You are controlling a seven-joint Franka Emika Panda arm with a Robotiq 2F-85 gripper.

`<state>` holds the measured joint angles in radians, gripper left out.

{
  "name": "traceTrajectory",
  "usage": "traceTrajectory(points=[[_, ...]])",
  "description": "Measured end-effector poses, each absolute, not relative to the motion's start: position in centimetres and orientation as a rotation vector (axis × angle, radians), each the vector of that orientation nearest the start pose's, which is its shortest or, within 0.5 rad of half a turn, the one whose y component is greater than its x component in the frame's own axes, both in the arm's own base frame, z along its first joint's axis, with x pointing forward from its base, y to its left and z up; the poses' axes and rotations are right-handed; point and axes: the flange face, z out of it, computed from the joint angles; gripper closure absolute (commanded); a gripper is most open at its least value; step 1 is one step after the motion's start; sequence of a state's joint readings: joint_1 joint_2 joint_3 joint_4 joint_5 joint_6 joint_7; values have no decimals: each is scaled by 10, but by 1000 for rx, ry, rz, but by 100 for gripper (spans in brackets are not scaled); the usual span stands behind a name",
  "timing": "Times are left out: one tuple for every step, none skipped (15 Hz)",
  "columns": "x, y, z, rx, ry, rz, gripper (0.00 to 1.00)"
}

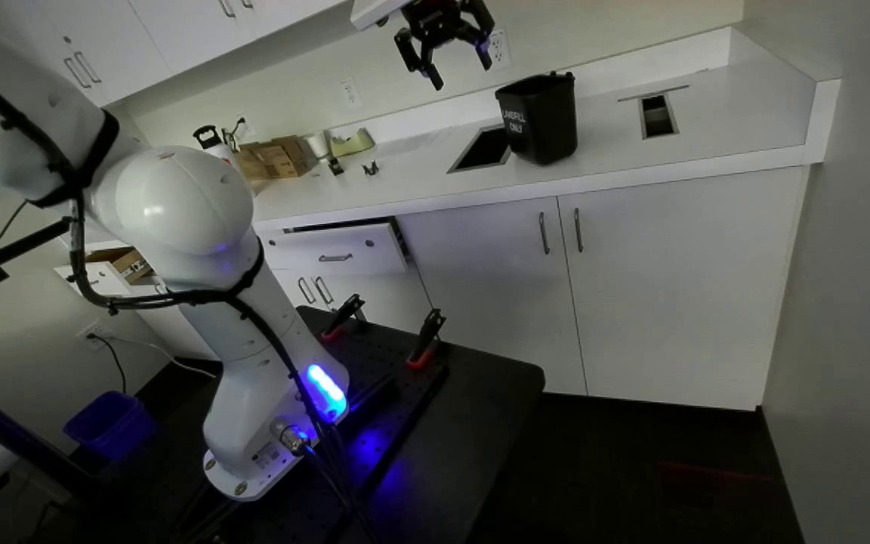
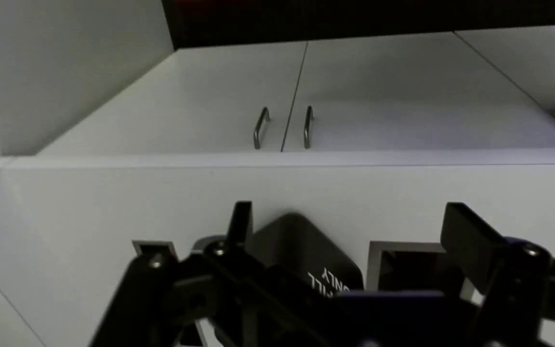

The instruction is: Pick up the black bin and move it to the left

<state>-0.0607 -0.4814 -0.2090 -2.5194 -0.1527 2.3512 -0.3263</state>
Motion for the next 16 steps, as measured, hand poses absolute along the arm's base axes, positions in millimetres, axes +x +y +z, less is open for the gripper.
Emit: traceTrajectory(points=[[418, -120, 474, -3173, -318, -484, 0], [426, -121, 474, -3145, -366, -490, 0], [431, -123, 474, -3134, -388, -489, 0], [434, -123, 473, -3133, -393, -485, 0], [435, -124, 472, -3133, -396, -483, 0], [435, -123, 472, -3133, -398, -483, 0], [435, -123, 472, -3133, -398, -483, 0], [435, -123, 472, -3133, -399, -482, 0], [436, -122, 471, -3131, -403, -483, 0], [439, -120, 470, -3120, -414, -488, 0], [445, -117, 469, -3099, -448, -491, 0], [455, -113, 466, -3074, -492, -493, 0], [467, -109, 464, -3047, -547, -497, 0], [481, -106, 461, -3023, -605, -498, 0], [496, -104, 457, -3012, -664, -494, 0], [512, -105, 454, -3010, -722, -485, 0]])
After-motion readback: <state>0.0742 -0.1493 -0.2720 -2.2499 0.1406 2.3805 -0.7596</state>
